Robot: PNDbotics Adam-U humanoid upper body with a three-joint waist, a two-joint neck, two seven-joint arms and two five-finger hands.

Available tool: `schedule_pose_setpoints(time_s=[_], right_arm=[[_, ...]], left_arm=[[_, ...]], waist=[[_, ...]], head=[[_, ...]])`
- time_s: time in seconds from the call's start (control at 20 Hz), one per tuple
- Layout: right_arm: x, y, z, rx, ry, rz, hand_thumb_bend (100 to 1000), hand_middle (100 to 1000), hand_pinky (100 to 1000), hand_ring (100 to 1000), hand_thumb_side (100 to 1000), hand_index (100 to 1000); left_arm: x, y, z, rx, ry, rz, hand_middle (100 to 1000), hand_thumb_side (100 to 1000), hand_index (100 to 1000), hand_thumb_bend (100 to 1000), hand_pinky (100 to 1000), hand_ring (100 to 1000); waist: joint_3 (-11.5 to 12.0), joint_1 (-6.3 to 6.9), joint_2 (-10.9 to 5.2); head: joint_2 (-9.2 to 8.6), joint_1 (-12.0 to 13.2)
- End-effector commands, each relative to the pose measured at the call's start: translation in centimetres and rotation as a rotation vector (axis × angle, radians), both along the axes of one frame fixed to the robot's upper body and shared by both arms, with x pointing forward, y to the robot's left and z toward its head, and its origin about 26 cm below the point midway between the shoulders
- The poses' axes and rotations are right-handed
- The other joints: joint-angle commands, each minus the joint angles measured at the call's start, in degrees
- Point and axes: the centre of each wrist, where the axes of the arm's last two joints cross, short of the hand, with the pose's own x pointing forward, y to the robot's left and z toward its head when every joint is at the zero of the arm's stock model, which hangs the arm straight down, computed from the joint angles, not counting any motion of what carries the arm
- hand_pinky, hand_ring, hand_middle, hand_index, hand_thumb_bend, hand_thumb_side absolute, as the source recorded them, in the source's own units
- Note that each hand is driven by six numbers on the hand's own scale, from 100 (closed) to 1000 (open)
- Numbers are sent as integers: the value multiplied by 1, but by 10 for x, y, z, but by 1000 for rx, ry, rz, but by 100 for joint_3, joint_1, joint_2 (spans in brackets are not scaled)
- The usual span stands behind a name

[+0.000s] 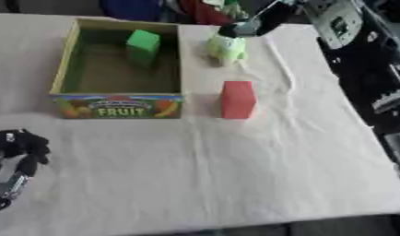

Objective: Pick up objects on the table and place them in the box.

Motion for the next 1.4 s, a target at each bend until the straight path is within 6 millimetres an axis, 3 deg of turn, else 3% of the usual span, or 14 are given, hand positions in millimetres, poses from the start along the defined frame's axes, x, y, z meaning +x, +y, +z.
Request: schedule_pose_setpoints(time_s=[0.05,1.4], right_arm=[[-8,-16,18,-205,-38,95,454,785,652,686,485,968],[-15,-12,-10,-394,102,138,492,805,678,714,706,967]], left_arm=[[0,3,5,10,-20,9,561,399,735,100,595,540],[0,3,6,14,-23,4,564,393,737,100,595,543]], waist=[[-19,32,-79],[-53,75,-58]], head=[[-59,21],[-102,3]])
